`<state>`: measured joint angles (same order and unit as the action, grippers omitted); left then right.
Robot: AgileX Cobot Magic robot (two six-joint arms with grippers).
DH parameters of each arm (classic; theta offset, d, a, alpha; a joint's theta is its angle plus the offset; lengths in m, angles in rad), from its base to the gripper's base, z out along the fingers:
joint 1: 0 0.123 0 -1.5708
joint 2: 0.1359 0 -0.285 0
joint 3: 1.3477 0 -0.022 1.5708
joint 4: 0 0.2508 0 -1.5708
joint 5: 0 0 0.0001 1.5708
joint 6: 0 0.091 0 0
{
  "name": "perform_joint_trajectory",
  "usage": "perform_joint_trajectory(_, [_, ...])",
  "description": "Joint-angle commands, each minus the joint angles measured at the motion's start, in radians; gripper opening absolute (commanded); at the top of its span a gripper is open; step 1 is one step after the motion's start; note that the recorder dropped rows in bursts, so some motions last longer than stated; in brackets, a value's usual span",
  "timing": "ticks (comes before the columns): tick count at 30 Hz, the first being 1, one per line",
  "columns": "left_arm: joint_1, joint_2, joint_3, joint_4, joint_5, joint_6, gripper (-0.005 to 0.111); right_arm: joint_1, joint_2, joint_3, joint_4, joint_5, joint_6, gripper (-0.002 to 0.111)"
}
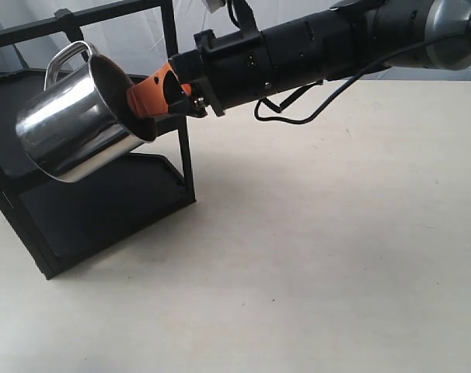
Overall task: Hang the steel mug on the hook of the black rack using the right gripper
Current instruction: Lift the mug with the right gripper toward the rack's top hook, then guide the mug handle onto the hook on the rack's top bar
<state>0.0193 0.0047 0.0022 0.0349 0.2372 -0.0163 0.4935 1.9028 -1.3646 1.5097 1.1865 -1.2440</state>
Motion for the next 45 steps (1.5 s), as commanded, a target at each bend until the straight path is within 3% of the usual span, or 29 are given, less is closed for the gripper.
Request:
perform_joint_trajectory(1, [-0.001, -0.005, -0.002, 0.007, -0.006, 0.000, 0.002, -0.004, -0.003, -0.008, 0.024, 0.001, -0.012, -0.001])
perform_joint_trajectory(21, [-0.001, -0.005, -0.002, 0.007, -0.006, 0.000, 0.002, -0.004, 0.026, -0.008, 0.089, 0.035, -0.064, -0.001])
perform_joint_trajectory(30, [-0.001, -0.005, -0.002, 0.007, -0.006, 0.000, 0.002, -0.074, 0.027, -0.008, 0.094, 0.035, -0.064, -0.001])
perform_joint_trajectory(45, [-0.001, -0.005, -0.002, 0.007, -0.006, 0.000, 0.002, -0.074, 0.031, -0.008, 0.064, 0.035, -0.064, -0.001])
